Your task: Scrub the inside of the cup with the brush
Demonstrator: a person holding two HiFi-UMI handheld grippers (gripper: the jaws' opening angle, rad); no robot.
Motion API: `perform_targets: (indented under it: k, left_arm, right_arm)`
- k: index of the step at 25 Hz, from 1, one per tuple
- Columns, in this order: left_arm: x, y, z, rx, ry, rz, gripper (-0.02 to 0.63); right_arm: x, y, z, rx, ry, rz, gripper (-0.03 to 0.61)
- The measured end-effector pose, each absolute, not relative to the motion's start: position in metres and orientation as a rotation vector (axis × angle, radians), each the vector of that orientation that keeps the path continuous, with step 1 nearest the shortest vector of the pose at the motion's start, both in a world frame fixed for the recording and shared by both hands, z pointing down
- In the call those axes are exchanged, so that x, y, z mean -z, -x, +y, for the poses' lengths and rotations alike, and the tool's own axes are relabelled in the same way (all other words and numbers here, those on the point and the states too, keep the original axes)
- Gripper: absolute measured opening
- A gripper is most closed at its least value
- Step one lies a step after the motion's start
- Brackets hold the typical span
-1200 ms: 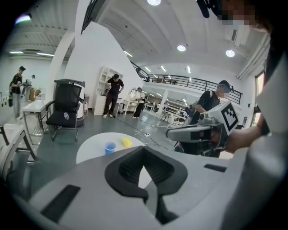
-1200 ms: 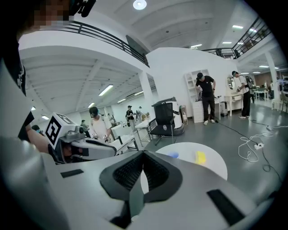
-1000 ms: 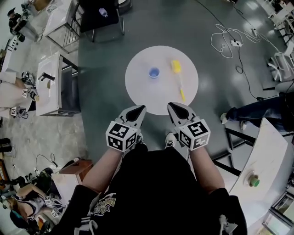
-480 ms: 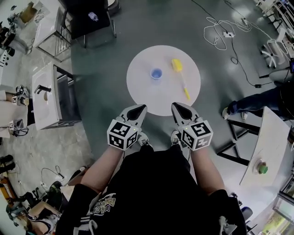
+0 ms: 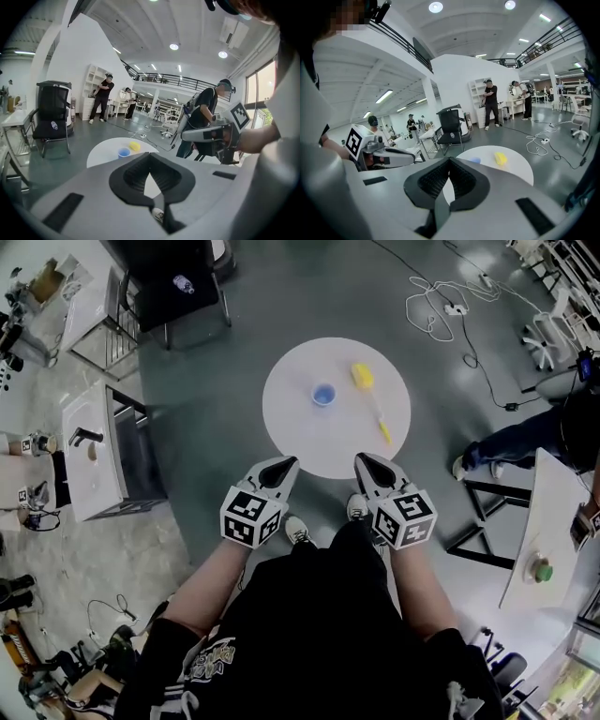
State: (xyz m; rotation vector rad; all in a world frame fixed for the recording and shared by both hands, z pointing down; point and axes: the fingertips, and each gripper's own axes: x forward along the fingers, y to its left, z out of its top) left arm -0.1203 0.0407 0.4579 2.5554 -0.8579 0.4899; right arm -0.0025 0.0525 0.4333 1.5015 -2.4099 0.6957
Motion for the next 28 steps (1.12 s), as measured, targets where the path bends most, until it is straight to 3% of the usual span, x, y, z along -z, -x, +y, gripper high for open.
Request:
perform_targets:
  k: [23,28]
  left_arm:
    - [-0.520,0.067,-0.020,-0.526,-2.478,-1.019,0.011]
    - [-0.549,0.059,-0.033,-0.566,-2.431,-1.046,0.101]
  right_arm:
    - [-0.483,-0.060,-0.016,-0.798,-1.400,-2.379,0.021]
    - [-0.500,-0.077,-0.028,-0.826,-1.407,-2.351,0.021]
